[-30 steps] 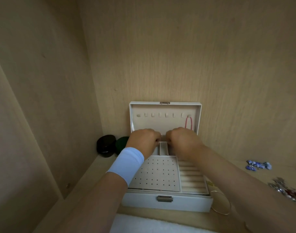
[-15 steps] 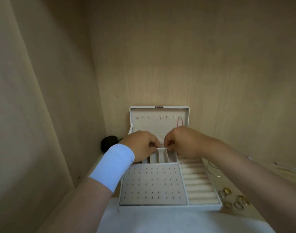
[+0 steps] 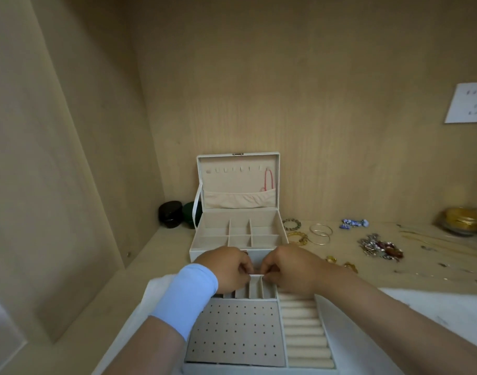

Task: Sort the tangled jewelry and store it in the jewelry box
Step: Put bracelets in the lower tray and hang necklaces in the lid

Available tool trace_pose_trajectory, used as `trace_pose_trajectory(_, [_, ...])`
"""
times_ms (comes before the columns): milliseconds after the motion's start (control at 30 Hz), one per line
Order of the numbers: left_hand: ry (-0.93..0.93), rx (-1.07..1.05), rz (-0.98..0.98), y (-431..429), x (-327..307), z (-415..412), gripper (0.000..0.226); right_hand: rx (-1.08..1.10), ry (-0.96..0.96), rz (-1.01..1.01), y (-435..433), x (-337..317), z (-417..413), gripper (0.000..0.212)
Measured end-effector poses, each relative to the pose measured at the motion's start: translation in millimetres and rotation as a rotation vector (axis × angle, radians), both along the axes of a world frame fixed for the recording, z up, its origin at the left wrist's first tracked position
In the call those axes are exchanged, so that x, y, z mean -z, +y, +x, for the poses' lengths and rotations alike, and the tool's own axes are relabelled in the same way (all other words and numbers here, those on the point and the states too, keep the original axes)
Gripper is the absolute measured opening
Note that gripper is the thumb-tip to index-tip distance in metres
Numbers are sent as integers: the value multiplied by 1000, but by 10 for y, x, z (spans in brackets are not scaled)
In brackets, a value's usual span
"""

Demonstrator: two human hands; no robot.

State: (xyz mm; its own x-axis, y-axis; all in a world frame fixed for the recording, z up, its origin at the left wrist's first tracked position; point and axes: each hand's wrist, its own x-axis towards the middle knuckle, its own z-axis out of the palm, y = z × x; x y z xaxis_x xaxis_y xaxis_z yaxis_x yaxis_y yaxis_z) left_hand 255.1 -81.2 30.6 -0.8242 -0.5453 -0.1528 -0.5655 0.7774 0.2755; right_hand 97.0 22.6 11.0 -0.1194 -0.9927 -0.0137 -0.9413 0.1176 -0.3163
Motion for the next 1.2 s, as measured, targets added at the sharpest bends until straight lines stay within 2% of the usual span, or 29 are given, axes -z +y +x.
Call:
trace_pose_trajectory(67, [28, -11, -9, 34, -78, -44, 29, 32, -18, -23, 50, -77, -75, 20])
trace_pose_trajectory(167, [91, 9, -41, 57, -211, -222, 27, 191, 69, -109, 93, -277, -385, 21])
trace_pose_trajectory(300, [199, 77, -103, 15, -256, -660, 23, 324, 143, 16, 92, -369, -853, 18])
trace_pose_trajectory(367, [186, 102, -119, -43, -203, -896, 26, 336, 160, 92, 29, -311, -956, 20])
trace_pose_trajectory(533, [-25, 139, -118, -181, -60, -1253, 49, 299, 237, 136, -201, -136, -1095, 28])
trace_pose_trajectory(600, [-35, 160, -117, -220, -26, -1286, 47, 266, 218, 138, -283, -109, -1088, 29])
trace_pose_trajectory(700, [48, 179, -113, -271, -6, -1265, 32, 243, 235, 141, -424, -9, -1050, 29])
trace_pose_trajectory(867, [47, 159, -79, -344, -33, -1272, 25, 256, 296, 121, -533, 81, -1058, 11])
trace_pose_trajectory(933, [105, 128, -48, -370, -36, -1324, 20, 261, 285, 147, -537, 57, -1059, 9])
trace_pose_trajectory(1067, [244, 99, -15, -410, 5, -1407, 28, 301, 146, 82, -518, 42, -1170, 29])
trace_pose_trajectory(1200, [360, 72, 9, -425, -7, -1482, 43, 324, 27, -107, -443, -114, -1307, 17])
